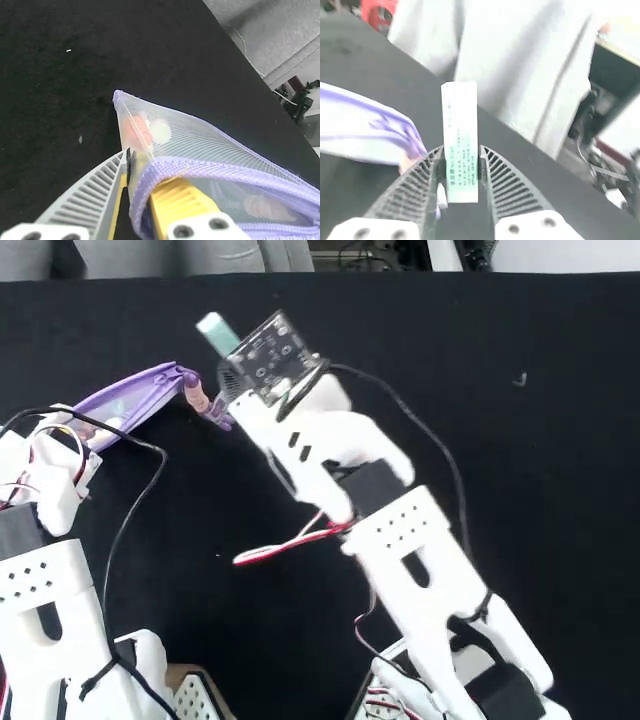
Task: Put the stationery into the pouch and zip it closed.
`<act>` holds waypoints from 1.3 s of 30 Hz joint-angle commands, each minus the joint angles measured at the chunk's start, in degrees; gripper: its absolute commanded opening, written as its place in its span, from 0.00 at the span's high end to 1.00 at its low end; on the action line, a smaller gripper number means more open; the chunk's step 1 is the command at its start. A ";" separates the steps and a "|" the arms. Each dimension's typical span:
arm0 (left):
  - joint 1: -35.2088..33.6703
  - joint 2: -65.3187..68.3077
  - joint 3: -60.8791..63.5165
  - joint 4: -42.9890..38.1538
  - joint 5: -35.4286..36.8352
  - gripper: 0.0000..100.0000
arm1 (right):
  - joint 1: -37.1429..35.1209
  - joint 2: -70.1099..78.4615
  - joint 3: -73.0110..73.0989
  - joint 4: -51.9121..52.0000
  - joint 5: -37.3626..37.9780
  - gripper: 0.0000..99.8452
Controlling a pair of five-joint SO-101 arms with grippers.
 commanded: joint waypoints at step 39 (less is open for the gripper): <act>4.88 -0.53 4.79 -8.79 0.35 0.97 | -14.15 11.74 27.30 -76.31 -13.45 0.99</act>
